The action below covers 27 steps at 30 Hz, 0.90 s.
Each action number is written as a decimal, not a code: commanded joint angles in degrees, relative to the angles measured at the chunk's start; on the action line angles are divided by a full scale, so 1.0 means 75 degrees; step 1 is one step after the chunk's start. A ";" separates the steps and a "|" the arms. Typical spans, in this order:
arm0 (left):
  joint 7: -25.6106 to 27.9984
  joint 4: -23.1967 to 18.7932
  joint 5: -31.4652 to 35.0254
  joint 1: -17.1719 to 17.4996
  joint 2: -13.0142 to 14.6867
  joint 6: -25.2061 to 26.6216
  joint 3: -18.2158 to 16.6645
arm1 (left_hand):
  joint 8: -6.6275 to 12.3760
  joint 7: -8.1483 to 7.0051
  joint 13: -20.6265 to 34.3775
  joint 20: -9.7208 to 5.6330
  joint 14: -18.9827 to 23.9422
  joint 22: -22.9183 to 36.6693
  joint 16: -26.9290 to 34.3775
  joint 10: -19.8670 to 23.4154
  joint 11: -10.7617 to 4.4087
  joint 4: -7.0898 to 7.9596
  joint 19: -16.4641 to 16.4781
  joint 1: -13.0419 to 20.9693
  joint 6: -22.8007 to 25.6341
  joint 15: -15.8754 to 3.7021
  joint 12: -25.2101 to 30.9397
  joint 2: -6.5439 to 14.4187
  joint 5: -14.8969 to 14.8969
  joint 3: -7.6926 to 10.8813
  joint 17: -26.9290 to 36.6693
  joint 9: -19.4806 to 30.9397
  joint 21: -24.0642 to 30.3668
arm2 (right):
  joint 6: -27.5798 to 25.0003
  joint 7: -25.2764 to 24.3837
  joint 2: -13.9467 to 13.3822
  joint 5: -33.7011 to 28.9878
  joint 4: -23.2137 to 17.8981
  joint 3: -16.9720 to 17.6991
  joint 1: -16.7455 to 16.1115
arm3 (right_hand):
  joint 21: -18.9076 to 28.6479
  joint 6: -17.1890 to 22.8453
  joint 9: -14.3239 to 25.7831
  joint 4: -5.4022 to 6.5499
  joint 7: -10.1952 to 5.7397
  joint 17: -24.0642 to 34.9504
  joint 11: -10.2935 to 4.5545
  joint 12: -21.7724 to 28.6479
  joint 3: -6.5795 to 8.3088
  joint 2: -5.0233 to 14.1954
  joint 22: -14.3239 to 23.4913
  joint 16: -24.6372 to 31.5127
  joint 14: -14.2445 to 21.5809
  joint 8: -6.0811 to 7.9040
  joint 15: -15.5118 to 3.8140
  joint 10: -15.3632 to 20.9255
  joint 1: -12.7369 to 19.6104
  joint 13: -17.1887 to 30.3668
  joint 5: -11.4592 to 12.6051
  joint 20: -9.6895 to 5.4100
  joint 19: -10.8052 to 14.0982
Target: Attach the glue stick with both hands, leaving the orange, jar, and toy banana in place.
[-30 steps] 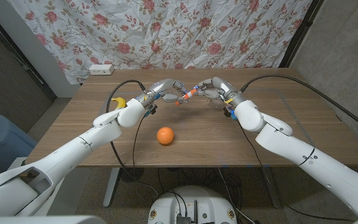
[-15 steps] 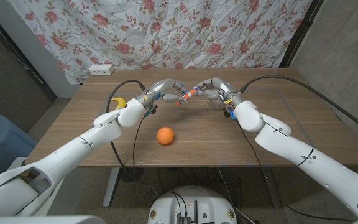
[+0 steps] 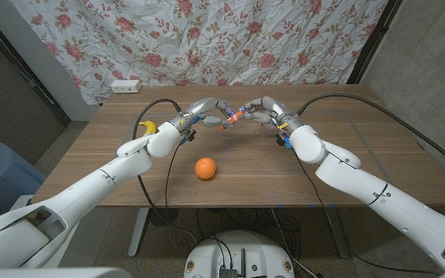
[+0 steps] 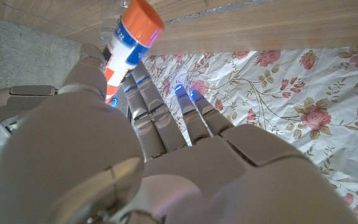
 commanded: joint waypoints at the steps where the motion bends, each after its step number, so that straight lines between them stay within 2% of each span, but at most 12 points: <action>1: 0.0002 0.0061 -0.0008 -0.0051 -0.0037 -0.0018 0.0031 | 0.0077 -0.0260 0.0039 -0.0443 -0.0011 0.0028 0.0046 0.0023 -0.0044 0.0025 0.0035 0.0470 0.0559 -0.1168 0.0057 0.0541 0.0027 0.0018 0.0019 0.0029 0.0042 | 0.0018 0.0092 0.0075 -0.0013 0.0095 -0.0109 0.0110 | 0.0013 0.0099 0.0038 -0.0024 -0.0007 0.0012 -0.0022 0.0037 -0.0042 0.0073 0.0046 0.0052 -0.0004 -0.0012 -0.0999 0.0027 -0.0004 0.0029 -0.0007 0.0020 -0.0018; 21: 0.0046 0.0201 -0.0087 -0.0093 -0.0059 -0.0117 0.0018 | 0.0082 -0.0251 0.0040 -0.0441 -0.0011 0.0028 0.0046 0.0024 -0.0045 0.0022 0.0038 0.0492 0.0566 -0.1168 0.0058 0.0553 0.0028 0.0013 0.0019 0.0029 0.0043 | -0.0086 0.0105 0.0144 -0.0065 0.0147 -0.0196 0.0191 | 0.0015 0.0064 0.0036 -0.0044 -0.0009 -0.0014 -0.0019 0.0020 -0.0093 0.0008 0.0045 0.0027 -0.0016 -0.0063 -0.0991 -0.0006 -0.0039 0.0026 -0.0013 0.0043 -0.0008; 23: 0.0044 0.0209 -0.0080 -0.0099 -0.0063 -0.0110 0.0025 | 0.0075 -0.0263 0.0039 -0.0434 -0.0010 0.0028 0.0047 0.0022 -0.0045 0.0023 0.0038 0.0494 0.0551 -0.1169 0.0057 0.0556 0.0029 0.0013 0.0019 0.0029 0.0043 | -0.0059 0.0103 0.0134 -0.0046 0.0148 -0.0182 0.0178 | 0.0012 -0.0008 0.0032 -0.0044 -0.0007 -0.0026 -0.0017 0.0003 -0.0115 -0.0026 0.0046 0.0007 -0.0033 -0.0106 -0.0986 -0.0053 -0.0066 0.0024 -0.0014 0.0057 -0.0014; 27: 0.0047 0.0217 -0.0089 -0.0096 -0.0070 -0.0099 0.0028 | 0.0079 -0.0268 0.0039 -0.0438 -0.0008 0.0029 0.0048 0.0022 -0.0045 0.0024 0.0038 0.0496 0.0559 -0.1169 0.0057 0.0559 0.0028 0.0011 0.0020 0.0029 0.0043 | -0.0090 0.0194 0.0090 -0.0020 0.0128 -0.0182 0.0202 | 0.0002 -0.0391 0.0021 0.0019 -0.0001 -0.0084 -0.0008 -0.0068 -0.0249 -0.0193 0.0047 -0.0122 -0.0136 -0.0328 -0.0951 -0.0388 -0.0322 0.0020 0.0016 0.0125 -0.0039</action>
